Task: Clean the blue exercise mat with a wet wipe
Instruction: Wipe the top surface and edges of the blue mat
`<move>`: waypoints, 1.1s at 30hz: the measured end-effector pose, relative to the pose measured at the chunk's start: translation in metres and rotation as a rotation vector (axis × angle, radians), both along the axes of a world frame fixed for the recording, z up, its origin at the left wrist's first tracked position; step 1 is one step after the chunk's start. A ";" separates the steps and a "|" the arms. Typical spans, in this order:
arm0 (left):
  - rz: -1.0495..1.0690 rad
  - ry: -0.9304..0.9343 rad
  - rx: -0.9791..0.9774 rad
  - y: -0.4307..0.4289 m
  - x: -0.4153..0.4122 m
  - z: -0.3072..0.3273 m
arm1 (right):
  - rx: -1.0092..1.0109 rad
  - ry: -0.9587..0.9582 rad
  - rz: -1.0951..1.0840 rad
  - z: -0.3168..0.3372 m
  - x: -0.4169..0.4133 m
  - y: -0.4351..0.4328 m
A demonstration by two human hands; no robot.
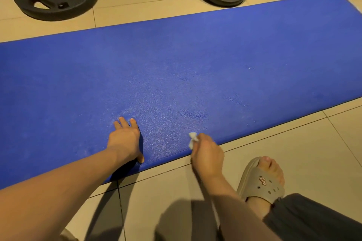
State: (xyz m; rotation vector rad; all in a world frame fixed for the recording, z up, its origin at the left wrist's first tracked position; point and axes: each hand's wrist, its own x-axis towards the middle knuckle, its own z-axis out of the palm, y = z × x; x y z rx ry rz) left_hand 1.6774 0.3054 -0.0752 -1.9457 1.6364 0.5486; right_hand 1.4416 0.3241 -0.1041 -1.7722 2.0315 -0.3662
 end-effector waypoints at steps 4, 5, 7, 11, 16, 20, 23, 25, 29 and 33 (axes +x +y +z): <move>0.003 -0.001 -0.002 0.000 -0.001 0.000 | 0.062 0.114 -0.289 0.006 -0.058 -0.048; 0.004 -0.003 -0.003 0.000 -0.001 0.000 | 0.070 0.124 -0.311 0.005 -0.063 -0.054; 0.006 -0.007 -0.004 0.001 -0.001 0.000 | 0.085 0.127 -0.280 0.003 -0.055 -0.052; 0.007 -0.008 -0.007 -0.001 -0.002 -0.001 | 0.071 0.060 -0.029 0.001 0.011 -0.017; 0.006 -0.007 -0.005 -0.001 0.000 -0.003 | -0.025 0.029 0.243 -0.003 0.042 0.004; 0.000 -0.010 -0.008 -0.002 -0.001 -0.003 | -0.125 0.164 0.012 -0.010 -0.019 -0.034; 0.000 -0.015 -0.002 -0.003 -0.001 -0.003 | -0.083 0.283 -0.107 -0.009 -0.061 -0.061; 0.001 -0.019 0.000 -0.002 -0.001 -0.003 | -0.048 0.298 -0.095 -0.009 -0.060 -0.065; -0.006 -0.026 0.001 -0.003 -0.001 -0.003 | -0.040 0.202 0.037 -0.013 0.001 -0.050; -0.001 -0.043 0.012 -0.004 -0.003 -0.001 | -0.053 0.105 0.299 -0.014 0.056 -0.024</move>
